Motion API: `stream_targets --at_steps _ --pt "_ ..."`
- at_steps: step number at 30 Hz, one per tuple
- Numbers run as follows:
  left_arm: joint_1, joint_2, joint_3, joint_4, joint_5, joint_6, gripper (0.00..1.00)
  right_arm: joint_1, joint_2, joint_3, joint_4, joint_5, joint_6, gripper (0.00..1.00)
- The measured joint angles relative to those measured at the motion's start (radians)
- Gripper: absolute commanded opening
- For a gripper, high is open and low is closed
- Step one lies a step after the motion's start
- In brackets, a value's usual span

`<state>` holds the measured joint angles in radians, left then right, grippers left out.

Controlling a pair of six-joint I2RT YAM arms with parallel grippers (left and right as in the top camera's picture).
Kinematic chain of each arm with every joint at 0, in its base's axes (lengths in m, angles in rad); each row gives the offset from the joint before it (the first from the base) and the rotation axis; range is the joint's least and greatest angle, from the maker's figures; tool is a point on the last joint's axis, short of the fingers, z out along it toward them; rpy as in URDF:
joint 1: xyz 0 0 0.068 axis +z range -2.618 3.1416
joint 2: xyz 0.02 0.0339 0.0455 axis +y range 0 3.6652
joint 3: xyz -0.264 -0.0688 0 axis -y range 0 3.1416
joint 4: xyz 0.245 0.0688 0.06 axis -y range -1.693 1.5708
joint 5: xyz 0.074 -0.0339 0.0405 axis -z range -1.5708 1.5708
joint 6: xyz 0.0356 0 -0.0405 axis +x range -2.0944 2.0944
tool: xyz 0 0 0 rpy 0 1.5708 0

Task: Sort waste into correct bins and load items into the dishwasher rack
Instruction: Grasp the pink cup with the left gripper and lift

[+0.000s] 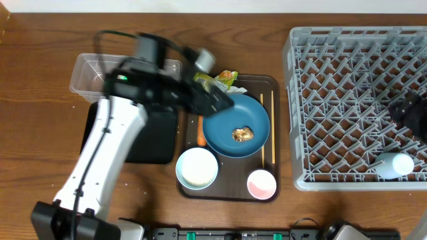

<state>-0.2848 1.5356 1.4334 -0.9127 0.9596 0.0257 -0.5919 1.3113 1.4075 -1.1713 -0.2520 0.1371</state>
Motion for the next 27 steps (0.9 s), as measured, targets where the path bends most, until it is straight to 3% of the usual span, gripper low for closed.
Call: stream_targets --at_steps 3,10,16,27 --pt "-0.145 0.000 -0.002 -0.084 -0.208 0.048 0.81 0.016 -0.021 0.002 0.032 -0.034 0.013 0.81" --pt "-0.455 0.000 -0.057 -0.116 -0.549 0.117 0.76 0.016 -0.003 0.002 0.042 -0.055 0.054 0.81" --pt "-0.596 0.031 -0.100 -0.093 -0.653 0.175 0.73 0.016 0.002 0.002 0.040 -0.062 0.064 0.81" --pt "-0.631 0.158 -0.101 -0.027 -0.681 0.200 0.63 0.016 0.002 0.002 0.028 -0.064 0.065 0.81"
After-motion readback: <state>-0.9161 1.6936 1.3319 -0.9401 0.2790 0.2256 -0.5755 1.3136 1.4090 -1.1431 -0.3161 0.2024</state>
